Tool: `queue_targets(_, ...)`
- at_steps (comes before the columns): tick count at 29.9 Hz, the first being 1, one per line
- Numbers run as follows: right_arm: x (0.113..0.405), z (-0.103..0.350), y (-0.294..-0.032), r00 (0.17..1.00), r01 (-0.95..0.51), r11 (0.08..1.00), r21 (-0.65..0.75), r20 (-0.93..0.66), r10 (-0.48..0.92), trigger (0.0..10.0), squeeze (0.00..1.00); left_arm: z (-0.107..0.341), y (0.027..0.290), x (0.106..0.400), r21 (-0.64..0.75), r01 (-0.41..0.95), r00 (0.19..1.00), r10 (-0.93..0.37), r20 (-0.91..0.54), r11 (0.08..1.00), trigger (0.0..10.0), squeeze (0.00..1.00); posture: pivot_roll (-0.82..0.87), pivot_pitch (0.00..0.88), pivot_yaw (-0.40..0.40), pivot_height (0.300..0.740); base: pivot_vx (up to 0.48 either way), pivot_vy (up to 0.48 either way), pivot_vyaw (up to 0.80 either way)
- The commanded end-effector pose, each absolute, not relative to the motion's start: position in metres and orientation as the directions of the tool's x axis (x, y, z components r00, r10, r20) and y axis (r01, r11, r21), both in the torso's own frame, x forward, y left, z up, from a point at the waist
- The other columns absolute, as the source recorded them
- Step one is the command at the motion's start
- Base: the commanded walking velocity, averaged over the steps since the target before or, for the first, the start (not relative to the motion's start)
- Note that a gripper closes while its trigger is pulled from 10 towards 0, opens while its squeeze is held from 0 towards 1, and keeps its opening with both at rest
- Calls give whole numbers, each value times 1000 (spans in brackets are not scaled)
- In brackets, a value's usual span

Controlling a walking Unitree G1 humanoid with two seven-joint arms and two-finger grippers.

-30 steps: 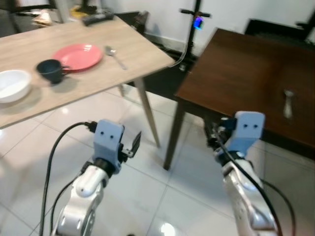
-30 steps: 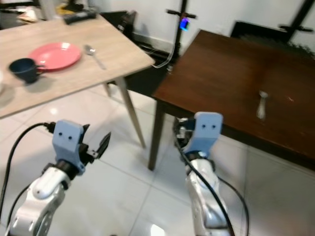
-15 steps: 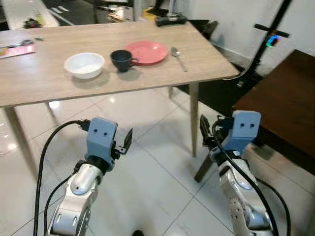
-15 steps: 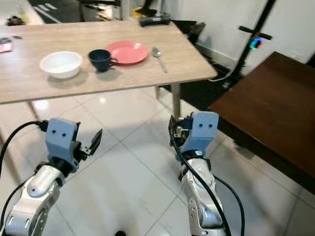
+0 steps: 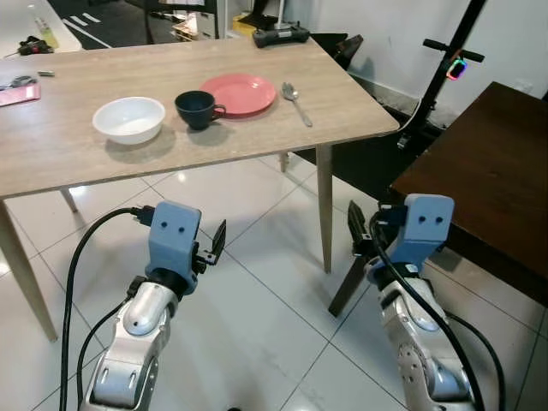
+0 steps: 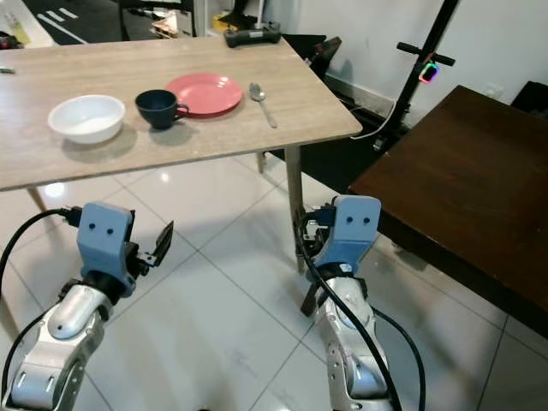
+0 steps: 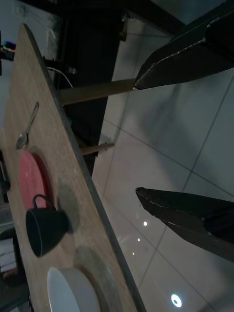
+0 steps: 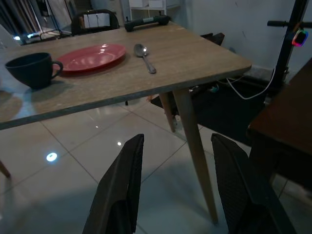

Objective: Setting the table

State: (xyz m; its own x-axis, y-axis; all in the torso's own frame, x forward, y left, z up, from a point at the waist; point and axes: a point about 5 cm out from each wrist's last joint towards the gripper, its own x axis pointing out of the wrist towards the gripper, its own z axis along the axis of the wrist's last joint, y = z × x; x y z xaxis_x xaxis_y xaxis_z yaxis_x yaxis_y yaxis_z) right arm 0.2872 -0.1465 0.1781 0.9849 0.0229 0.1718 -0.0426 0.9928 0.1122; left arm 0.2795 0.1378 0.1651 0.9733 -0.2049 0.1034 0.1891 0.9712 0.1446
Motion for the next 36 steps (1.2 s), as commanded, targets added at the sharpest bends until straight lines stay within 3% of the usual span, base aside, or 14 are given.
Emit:
queue_targets(1,285,176,-147,986,-40,992,123,164,20,10000,0,160,140,279,149,181,977,-195,87,972,10000,0,-19,42,38,740,285,0,0)
queue_targets(36,285,175,-148,987,-37,992,122,163,17,10000,0,160,140,279,149,174,979,-188,82,973,10000,0,-18,45,37,740,272,0,0)
